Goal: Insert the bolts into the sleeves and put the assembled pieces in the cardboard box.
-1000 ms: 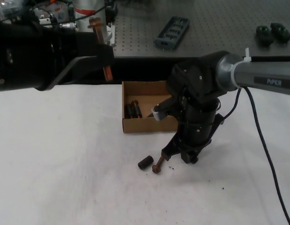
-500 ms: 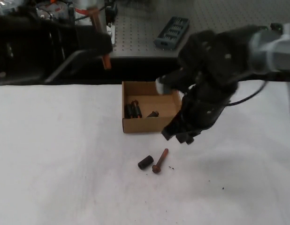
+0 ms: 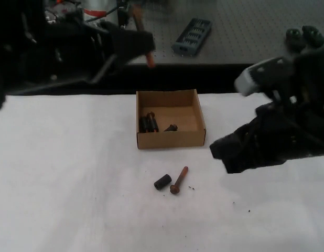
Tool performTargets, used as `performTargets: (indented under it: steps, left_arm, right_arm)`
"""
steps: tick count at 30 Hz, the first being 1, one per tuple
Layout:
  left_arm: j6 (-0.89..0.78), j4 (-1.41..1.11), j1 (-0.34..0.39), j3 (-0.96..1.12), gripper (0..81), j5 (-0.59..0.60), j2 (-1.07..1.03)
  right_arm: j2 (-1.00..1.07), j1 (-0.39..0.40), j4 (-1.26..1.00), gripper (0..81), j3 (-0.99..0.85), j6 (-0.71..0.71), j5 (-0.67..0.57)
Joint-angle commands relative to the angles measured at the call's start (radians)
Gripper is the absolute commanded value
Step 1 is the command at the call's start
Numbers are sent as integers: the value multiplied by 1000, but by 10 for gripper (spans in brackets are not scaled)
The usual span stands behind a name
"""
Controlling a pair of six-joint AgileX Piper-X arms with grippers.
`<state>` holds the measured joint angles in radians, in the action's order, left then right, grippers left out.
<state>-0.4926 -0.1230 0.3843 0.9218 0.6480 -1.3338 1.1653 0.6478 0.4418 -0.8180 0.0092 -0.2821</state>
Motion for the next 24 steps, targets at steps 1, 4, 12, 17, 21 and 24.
performTargets:
  steps: [1, 4, 12, 17, 21, 24]
  left_arm:
    - [-52, -66, -1, 8, 6, 51, -40]
    - [-62, -75, -1, 8, 6, 78, -65]
    - [-111, -96, 14, 8, 6, 184, -73]
    - [-115, -95, 60, 8, 6, 195, -73]
    - [-133, -97, 88, 3, 6, 195, -73]
    - [-157, -120, 89, -22, 6, 195, -73]
  right_arm:
    - [-45, 2, -48, 104, 26, 1, -28]
    - [-85, 2, -111, 104, 79, 6, -76]
    - [-88, 2, -400, 104, 261, 47, -117]
    - [-88, 2, -555, 104, 313, 59, -117]
    - [-73, 2, -631, 104, 323, 57, -117]
    - [-40, 2, -638, 104, 323, 57, -134]
